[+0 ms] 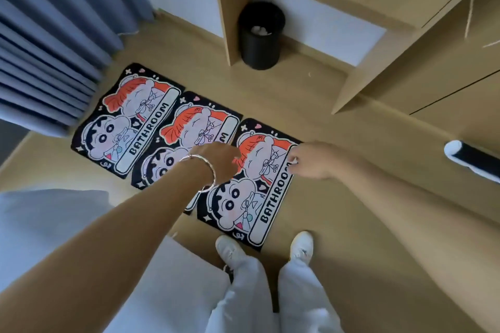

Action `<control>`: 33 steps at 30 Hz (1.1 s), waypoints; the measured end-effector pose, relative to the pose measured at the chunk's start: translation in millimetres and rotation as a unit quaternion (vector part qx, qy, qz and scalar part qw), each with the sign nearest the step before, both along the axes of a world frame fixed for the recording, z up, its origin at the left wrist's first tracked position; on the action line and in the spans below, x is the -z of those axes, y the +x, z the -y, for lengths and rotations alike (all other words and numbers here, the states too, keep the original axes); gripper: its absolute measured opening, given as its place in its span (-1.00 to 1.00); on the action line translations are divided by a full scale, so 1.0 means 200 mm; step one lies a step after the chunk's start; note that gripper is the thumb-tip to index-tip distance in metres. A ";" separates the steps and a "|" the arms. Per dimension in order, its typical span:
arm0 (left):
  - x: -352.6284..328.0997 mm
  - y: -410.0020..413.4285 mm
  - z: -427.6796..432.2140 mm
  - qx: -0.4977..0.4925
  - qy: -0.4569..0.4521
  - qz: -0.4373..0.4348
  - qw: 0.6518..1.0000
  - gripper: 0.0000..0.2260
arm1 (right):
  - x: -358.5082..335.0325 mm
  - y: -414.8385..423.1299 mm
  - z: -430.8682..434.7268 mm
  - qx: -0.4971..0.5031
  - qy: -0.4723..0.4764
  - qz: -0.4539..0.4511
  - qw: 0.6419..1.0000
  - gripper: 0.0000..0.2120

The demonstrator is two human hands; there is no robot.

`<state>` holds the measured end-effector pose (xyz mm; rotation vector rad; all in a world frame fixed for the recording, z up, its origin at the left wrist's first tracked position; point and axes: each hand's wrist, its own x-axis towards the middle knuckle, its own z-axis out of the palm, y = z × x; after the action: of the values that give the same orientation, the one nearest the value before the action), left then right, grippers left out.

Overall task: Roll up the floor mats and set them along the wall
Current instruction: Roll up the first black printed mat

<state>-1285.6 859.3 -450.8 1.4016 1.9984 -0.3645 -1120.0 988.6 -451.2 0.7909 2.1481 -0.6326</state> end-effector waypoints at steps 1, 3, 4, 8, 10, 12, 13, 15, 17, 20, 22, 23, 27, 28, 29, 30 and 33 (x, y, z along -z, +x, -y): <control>0.12 0.03 0.02 0.001 -0.009 0.000 1.000 -0.70 | 0.13 0.02 0.02 0.005 -0.008 -0.003 1.000 -0.65; 0.38 0.08 0.06 0.006 -0.025 -0.004 1.000 -0.70 | 0.40 0.06 0.06 0.024 -0.022 -0.009 0.999 -0.66; 0.51 0.10 0.08 0.008 -0.033 -0.007 0.999 -0.69 | 0.54 0.08 0.08 0.036 -0.030 -0.009 0.999 -0.67; 1.00 0.15 0.18 0.005 -0.066 -0.030 0.997 -0.67 | 1.12 0.14 0.17 0.068 -0.056 0.012 0.996 -0.68; 1.26 0.15 0.23 0.014 -0.066 -0.052 0.996 -0.68 | 1.40 0.17 0.22 0.074 -0.057 0.015 0.995 -0.68; 1.51 0.13 0.27 0.014 -0.057 -0.071 0.996 -0.68 | 1.66 0.20 0.26 0.081 -0.061 0.006 0.995 -0.65; 1.63 0.12 0.30 0.009 -0.055 -0.079 0.995 -0.68 | 1.79 0.22 0.28 0.088 -0.063 0.002 0.994 -0.63; 1.86 0.11 0.37 -0.008 -0.056 -0.091 0.994 -0.67 | 2.01 0.26 0.33 0.100 -0.060 -0.009 0.993 -0.60; 2.07 0.12 0.45 -0.030 -0.067 -0.092 0.993 -0.66 | 2.22 0.32 0.39 0.116 -0.051 -0.015 0.992 -0.61; 2.35 0.18 0.61 -0.054 -0.094 -0.085 0.990 -0.65 | 2.46 0.42 0.50 0.125 -0.057 -0.009 0.990 -0.60; 2.51 0.22 0.69 -0.071 -0.113 -0.072 0.988 -0.66 | 2.61 0.49 0.55 0.126 -0.076 -0.006 0.989 -0.59; 2.57 0.22 0.72 -0.080 -0.119 -0.068 0.987 -0.67 | 2.68 0.52 0.57 0.135 -0.087 -0.006 0.987 -0.59; 2.73 0.23 0.76 -0.094 -0.145 -0.059 0.983 -0.61 | 2.81 0.53 0.59 0.150 -0.109 0.026 0.982 -0.68; 2.78 0.22 0.75 -0.101 -0.143 -0.060 0.983 -0.60 | 2.85 0.53 0.58 0.154 -0.110 0.028 0.982 -0.68; 2.83 0.21 0.74 -0.109 -0.144 -0.061 0.982 -0.59 | 2.89 0.52 0.57 0.163 -0.108 0.030 0.980 -0.67; 2.88 0.19 0.72 -0.119 -0.143 -0.062 0.981 -0.57 | 2.93 0.50 0.55 0.176 -0.107 0.033 0.978 -0.67; 3.01 0.12 0.67 -0.159 -0.138 -0.062 0.976 -0.53 | 3.05 0.45 0.51 0.214 -0.108 0.030 0.970 -0.66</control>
<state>-1261.1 724.9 -1053.2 0.8897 2.1342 -0.5704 -1029.8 885.6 -1061.7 1.1456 1.8230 -1.0282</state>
